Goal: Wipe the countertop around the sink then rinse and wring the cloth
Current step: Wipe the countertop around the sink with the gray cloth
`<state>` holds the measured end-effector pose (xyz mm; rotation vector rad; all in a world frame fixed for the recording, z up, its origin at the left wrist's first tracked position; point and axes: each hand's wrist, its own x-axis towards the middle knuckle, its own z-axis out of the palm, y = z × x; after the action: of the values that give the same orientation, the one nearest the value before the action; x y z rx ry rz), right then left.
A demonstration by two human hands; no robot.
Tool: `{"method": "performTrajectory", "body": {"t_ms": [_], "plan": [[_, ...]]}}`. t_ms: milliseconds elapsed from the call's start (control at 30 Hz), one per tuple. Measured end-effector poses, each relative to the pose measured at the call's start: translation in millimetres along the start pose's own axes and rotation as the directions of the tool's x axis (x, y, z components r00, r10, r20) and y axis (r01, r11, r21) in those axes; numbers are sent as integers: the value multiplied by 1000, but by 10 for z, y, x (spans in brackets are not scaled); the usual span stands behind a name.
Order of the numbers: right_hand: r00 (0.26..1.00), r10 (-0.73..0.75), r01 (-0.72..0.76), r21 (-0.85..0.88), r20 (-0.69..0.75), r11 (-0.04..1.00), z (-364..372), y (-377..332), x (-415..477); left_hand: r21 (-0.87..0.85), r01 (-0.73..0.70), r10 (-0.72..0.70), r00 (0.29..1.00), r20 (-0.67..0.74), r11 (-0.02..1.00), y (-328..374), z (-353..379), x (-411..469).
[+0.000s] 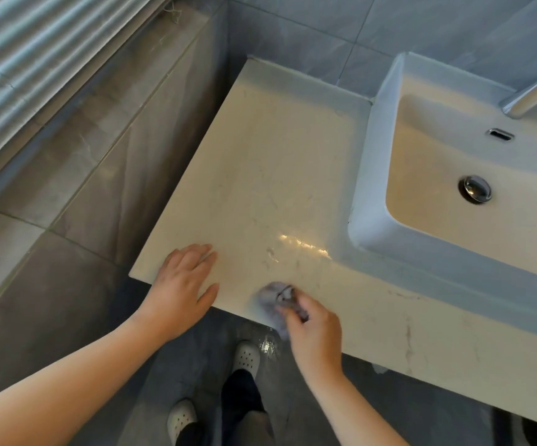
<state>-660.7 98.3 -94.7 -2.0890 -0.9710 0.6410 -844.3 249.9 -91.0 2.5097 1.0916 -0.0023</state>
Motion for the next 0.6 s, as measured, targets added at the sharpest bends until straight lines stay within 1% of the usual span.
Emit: {"method": "performTrajectory", "body": {"t_ms": [67, 133, 167, 233, 300, 367, 433, 500, 600], "plan": [[990, 3, -2, 6, -138, 1000, -182, -34, 181, -22, -12, 12, 1000, -2, 1000, -11, 20, -142], [961, -3, -13, -56, -275, 998, -361, 15, 467, -12, -27, 26, 1000, -3, 1000, -49, 51, -229], [949, -1, -30, -91, -315, 995, -431, 60, 614, -3, -26, 26, 1000, 7, 1000, -67, 62, -265], [936, 12, -71, -155, -351, 985, -506, 172, 861, 19, -8, 7, 1000, 18, 1000, -106, 85, -316], [933, 35, -109, -189, -358, 976, -490, 283, 999, 38, 15, -16, 1000, 24, 999, -150, 109, -349], [924, 64, -141, -180, -376, 974, -412, 316, 1005, 49, 41, -43, 998, 37, 998, -208, 131, -372], [924, 64, -137, -171, -377, 976, -292, 306, 890, 56, 63, -66, 997, 49, 996, -269, 149, -389], [944, 27, -88, -173, -328, 981, -127, 269, 645, 72, 49, -53, 997, 59, 996, -303, 163, -414], [977, -52, 14, -181, -208, 983, 163, 172, 136, 92, 24, -29, 998, 52, 995, -316, 151, -432]]}}
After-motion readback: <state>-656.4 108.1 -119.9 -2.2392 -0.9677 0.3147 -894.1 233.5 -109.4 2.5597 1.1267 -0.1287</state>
